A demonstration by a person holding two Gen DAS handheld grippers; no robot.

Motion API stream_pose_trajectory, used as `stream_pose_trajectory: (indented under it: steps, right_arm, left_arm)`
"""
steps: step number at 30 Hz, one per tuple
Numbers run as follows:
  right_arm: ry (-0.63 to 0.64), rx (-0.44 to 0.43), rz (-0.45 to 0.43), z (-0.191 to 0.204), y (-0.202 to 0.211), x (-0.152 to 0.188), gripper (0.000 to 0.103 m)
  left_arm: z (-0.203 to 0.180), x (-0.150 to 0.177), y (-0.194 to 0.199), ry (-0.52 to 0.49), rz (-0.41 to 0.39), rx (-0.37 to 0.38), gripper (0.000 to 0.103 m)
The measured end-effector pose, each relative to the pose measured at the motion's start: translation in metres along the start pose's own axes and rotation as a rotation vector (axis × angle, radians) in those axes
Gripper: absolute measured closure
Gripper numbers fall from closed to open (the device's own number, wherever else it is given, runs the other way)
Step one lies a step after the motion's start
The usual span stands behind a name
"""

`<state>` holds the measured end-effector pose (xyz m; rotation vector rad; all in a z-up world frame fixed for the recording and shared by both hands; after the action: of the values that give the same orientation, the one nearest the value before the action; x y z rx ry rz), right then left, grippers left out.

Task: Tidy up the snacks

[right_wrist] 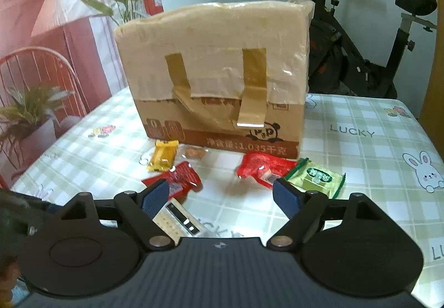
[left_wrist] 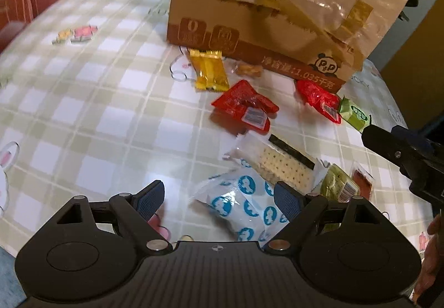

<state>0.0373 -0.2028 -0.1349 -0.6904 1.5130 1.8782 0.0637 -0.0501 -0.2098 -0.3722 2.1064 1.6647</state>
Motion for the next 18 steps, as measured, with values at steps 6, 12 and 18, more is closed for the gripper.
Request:
stream_pose_trajectory:
  steps: [6, 12, 18]
  right_arm:
    - [-0.003, 0.023, 0.003, -0.008, 0.0, 0.002, 0.02]
    - [-0.022, 0.04, 0.022, -0.014, -0.003, 0.01, 0.021]
    - [-0.043, 0.044, 0.041, -0.018, -0.005, 0.017, 0.021]
  left_arm:
    - [-0.016, 0.003, -0.016, -0.037, 0.027, -0.004, 0.015]
    - [-0.015, 0.0, -0.016, -0.072, -0.013, -0.035, 0.03]
    - [-0.003, -0.005, -0.012, -0.087, -0.043, -0.052, 0.041]
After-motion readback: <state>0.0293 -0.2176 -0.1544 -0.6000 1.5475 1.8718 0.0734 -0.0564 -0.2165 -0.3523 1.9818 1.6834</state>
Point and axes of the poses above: each gripper's, at about its wrist camera, not at the fingertips, and y roughly against the way its jaws point, z to its left, x to its underside, the point moved 6 cm from there along -y, roughly the way its jaws point, and after that the axes turned 6 degrees about -y, right-handed, at the moved point
